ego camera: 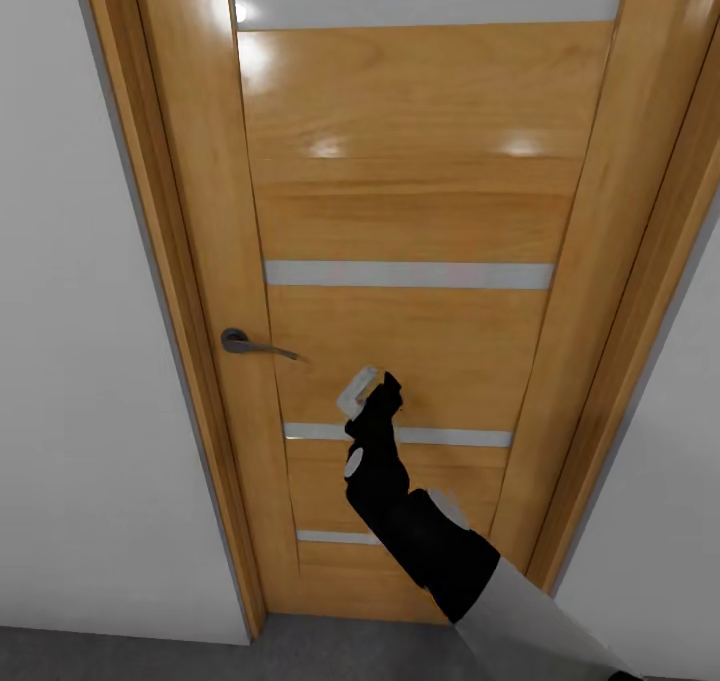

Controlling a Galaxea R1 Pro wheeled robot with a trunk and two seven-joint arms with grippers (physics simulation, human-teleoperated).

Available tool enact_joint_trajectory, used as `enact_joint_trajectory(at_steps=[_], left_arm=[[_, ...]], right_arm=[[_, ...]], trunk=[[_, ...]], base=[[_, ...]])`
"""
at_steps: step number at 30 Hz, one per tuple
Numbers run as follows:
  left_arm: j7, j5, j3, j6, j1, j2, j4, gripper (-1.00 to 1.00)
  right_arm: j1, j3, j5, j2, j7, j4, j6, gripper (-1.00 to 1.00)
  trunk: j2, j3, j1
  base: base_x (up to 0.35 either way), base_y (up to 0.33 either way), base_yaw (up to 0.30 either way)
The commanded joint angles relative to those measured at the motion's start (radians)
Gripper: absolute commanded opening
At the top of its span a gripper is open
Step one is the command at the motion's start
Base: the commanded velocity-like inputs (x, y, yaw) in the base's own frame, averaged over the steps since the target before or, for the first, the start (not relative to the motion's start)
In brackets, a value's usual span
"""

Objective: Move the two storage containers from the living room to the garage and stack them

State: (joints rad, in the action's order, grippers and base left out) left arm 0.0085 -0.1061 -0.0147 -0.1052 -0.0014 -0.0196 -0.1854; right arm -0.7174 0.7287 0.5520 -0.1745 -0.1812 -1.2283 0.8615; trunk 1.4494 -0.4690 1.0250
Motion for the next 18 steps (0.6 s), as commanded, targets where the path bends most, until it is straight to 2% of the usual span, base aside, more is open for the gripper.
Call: enact_joint_trajectory(at_steps=[1,2,3,6,7,8,9,12,13,15,16,18], left_arm=[[0.001,-0.008,-0.001,-0.002,0.000,0.000,-0.001,1.00],[0.000,-0.008,-0.001,-0.002,0.000,0.000,-0.001,1.00],[0.000,-0.007,-0.001,-0.002,0.000,0.000,-0.002,1.00],[-0.001,-0.005,0.000,-0.002,0.000,0.000,-0.003,1.00],[-0.001,-0.003,0.001,-0.002,0.000,-0.001,-0.005,1.00],[-0.001,-0.003,0.001,-0.002,0.000,-0.001,-0.005,1.00],[-0.001,-0.003,0.001,-0.002,0.000,-0.001,-0.005,1.00],[-0.001,-0.003,0.001,-0.002,0.000,-0.001,-0.005,1.00],[-0.001,-0.003,0.001,-0.002,0.000,0.000,-0.005,1.00],[-0.001,-0.004,0.001,-0.002,0.000,0.000,-0.005,1.00],[-0.001,-0.006,0.001,-0.002,0.000,0.000,-0.005,1.00],[-0.001,-0.006,0.000,-0.003,0.000,0.000,-0.005,1.00]], right_arm=[[-0.019,0.002,-0.005,0.000,-0.007,0.027,-0.005,1.00],[-0.038,0.001,-0.006,0.000,-0.008,0.054,-0.013,1.00],[-0.097,-0.015,-0.009,0.000,-0.009,0.160,-0.055,1.00],[-0.160,-0.055,-0.012,0.000,-0.009,0.269,-0.103,1.00],[-0.233,-0.108,-0.036,0.000,-0.010,0.385,-0.158,1.00],[-0.259,-0.119,-0.048,0.000,-0.010,0.427,-0.174,1.00],[-0.284,-0.126,-0.061,0.000,-0.010,0.471,-0.187,1.00],[-0.372,-0.136,-0.138,0.000,-0.010,0.616,-0.243,1.00],[-0.410,-0.138,-0.186,0.000,-0.010,0.681,-0.273,1.00],[-0.437,-0.138,-0.220,0.000,-0.010,0.739,-0.289,1.00],[-0.511,-0.140,-0.242,0.000,-0.011,0.845,-0.339,1.00],[-0.518,-0.144,-0.246,0.000,-0.012,0.798,-0.349,1.00]], trunk=[[0.001,-0.001,0.000],[0.001,-0.001,0.000],[0.001,-0.001,0.000],[0.001,-0.001,0.000],[0.001,-0.001,0.000],[0.001,-0.001,0.000],[0.001,-0.001,0.000],[0.001,-0.001,0.000],[0.001,-0.001,0.000],[0.001,-0.001,0.000],[0.001,-0.001,0.000],[0.001,-0.001,0.000]], base=[[0.000,0.000,0.000],[0.000,0.000,0.000],[0.000,0.000,0.000],[0.000,0.000,0.000],[0.000,0.000,0.000],[0.000,0.000,0.000],[0.000,0.000,0.000],[0.000,0.000,0.000],[0.000,0.000,0.000],[0.000,0.000,0.000],[0.000,0.000,0.000],[0.000,0.000,0.000]])
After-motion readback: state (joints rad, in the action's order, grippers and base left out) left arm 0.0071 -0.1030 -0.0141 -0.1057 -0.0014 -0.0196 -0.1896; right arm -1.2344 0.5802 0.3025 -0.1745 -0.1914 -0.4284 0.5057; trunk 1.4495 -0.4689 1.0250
